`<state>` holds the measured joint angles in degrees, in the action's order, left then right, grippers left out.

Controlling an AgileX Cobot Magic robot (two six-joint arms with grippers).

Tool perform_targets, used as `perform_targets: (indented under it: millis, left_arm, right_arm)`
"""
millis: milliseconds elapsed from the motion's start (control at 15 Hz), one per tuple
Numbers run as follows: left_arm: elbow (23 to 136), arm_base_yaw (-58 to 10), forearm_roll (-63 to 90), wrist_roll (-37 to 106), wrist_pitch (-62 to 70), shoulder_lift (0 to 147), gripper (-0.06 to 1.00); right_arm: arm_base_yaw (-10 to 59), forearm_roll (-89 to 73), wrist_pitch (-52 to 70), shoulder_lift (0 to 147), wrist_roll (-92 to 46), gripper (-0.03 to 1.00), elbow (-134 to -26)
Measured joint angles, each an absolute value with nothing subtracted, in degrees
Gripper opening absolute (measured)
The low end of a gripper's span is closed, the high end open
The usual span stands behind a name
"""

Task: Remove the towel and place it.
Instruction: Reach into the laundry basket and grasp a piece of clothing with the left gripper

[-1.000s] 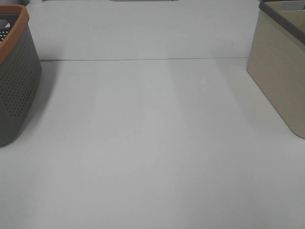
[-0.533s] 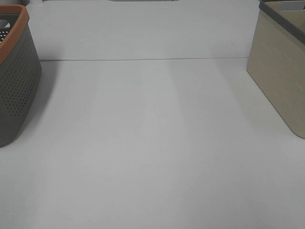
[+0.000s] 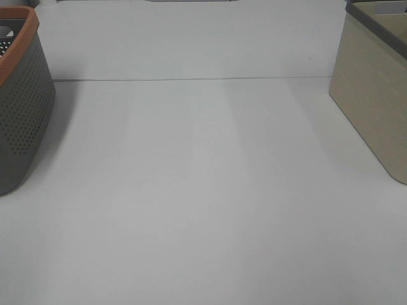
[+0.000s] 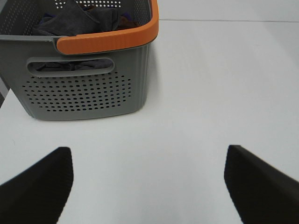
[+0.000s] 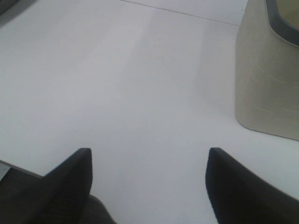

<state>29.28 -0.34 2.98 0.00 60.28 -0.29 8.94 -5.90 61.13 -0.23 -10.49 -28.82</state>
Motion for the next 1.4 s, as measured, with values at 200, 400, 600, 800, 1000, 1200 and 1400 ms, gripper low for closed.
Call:
perform_targets:
  millis: [200,400,600,800,1000,1200,1400]
  left_arm:
    - [29.28,-0.34,2.98,0.00,60.28,-0.29,0.82]
    - [29.28,-0.34,2.98,0.00,60.28,-0.29,0.82]
    - [29.28,-0.34,2.98,0.00,60.28,-0.29,0.82]
    - [29.28,-0.34,2.98,0.00,60.28,-0.29,0.82]
    - [29.28,-0.34,2.98,0.00,60.28,-0.29,0.82]
    - [29.28,-0.34,2.98,0.00,60.28,-0.29,0.82]
    - [29.28,-0.34,2.98,0.00,60.28,-0.29,0.82]
  right_arm:
    - [8.94,-5.90,61.13,-0.23,-10.49,0.68,-28.82]
    - [8.94,-5.90,61.13,-0.23,-10.49,0.68,-28.82]
    - [8.94,-5.90,61.13,-0.23,-10.49,0.68,-28.82]
    - [8.94,-5.90,61.13,-0.23,-10.49,0.68,-28.82]
    - [8.94,-5.90,61.13,-0.23,-10.49,0.68,-28.82]
    - [8.94,-5.90,61.13,-0.23,-10.49,0.68,-28.82]
    - [8.94,-5.90,61.13,-0.23,-10.49,0.68,-28.82]
